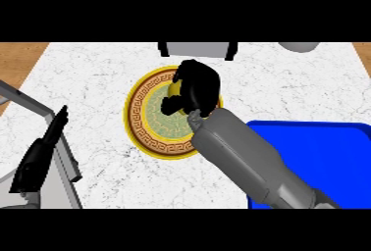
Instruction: Pick the lemon from the tray and place it in the plate
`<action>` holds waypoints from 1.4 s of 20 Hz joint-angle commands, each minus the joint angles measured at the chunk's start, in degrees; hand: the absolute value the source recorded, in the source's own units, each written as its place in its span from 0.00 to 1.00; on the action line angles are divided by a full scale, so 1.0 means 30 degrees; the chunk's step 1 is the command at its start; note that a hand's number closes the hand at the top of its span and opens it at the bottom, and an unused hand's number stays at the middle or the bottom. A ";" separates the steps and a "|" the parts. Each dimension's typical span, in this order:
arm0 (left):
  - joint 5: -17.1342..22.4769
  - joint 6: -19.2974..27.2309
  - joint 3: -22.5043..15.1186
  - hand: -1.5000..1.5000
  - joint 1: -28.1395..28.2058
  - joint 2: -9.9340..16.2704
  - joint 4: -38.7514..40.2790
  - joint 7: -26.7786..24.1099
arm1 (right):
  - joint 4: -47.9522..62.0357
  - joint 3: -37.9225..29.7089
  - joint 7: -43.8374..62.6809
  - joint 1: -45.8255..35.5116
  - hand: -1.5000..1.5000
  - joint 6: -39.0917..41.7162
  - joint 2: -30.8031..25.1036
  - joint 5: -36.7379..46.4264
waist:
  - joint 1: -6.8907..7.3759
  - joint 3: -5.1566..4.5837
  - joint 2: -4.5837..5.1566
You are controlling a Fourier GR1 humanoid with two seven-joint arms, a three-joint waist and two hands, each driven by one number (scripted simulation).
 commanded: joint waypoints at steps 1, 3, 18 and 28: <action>-0.0143 0.0134 0.0042 0.50 -0.0297 -0.0077 0.0453 -0.0425 | 0.2187 0.0513 0.1039 0.0676 0.00 -0.4076 0.0095 -0.1501 | 0.0064 -0.0002 0.0058; -0.0168 0.0028 -0.0093 0.50 -0.0960 -0.0128 0.0646 -0.0300 | 0.3656 0.0755 0.1122 -0.0484 0.00 -0.4617 0.0095 -0.2587 | 0.0402 -0.0006 0.0152; -0.0121 0.0452 0.0690 0.50 0.1099 -0.0152 -0.0102 0.0149 | 0.2742 -0.0836 0.0443 -0.0049 0.00 -1.3660 0.0094 -0.0899 | -0.1502 0.0013 -0.0472; 0.0652 -0.0430 0.1480 0.50 0.1958 0.0405 -0.0871 -0.0092 | -0.7868 -0.0340 -0.4583 0.8976 0.00 -1.4509 -0.3170 -0.1928 | -0.1743 0.0023 -0.0434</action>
